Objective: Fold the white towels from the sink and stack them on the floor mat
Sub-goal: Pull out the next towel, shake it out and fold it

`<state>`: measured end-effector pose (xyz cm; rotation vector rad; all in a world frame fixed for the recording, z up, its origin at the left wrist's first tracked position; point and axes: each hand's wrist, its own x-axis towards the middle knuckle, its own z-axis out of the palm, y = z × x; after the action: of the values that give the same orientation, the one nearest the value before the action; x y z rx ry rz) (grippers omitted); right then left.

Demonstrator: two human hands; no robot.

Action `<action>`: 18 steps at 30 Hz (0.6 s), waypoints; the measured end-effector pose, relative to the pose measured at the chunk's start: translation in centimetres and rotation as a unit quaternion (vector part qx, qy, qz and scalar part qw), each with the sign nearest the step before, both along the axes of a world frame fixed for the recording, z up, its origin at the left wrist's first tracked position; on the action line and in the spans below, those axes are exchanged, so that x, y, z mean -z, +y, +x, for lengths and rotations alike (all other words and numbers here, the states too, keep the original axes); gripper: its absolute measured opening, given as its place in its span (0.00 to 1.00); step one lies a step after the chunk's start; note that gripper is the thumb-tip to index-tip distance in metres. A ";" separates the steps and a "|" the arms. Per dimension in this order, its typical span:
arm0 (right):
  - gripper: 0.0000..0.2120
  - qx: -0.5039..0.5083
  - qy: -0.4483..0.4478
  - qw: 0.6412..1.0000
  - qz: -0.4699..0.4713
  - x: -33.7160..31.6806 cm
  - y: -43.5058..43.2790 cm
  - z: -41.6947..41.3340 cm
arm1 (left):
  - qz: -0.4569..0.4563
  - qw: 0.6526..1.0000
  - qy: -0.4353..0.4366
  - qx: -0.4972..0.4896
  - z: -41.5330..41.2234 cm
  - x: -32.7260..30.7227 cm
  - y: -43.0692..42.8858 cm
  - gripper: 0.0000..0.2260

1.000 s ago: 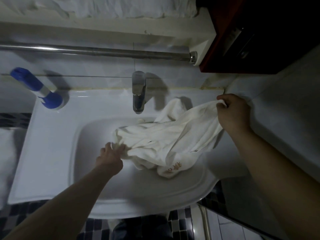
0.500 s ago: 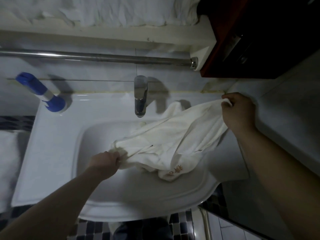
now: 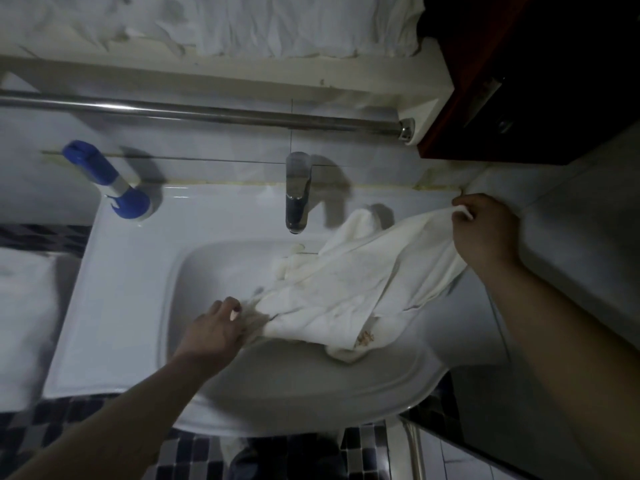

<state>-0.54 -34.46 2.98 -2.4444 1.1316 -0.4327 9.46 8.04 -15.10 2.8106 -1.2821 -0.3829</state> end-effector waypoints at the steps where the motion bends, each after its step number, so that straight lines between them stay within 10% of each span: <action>1: 0.14 -0.003 -0.002 1.000 -0.002 0.1 0.2 0.1 | 0.006 1.000 0.000 -0.025 0.0 0.0 -0.1 0.17; 18: 0.15 -0.008 0.008 1.000 0.013 1.3 0.9 -0.4 | -0.148 0.959 0.200 -0.136 -1.7 2.0 -2.8 0.19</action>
<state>-0.98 -33.51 1.66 -2.4365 1.1157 -0.3926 7.80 5.28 -17.09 2.4406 -0.7846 -0.6423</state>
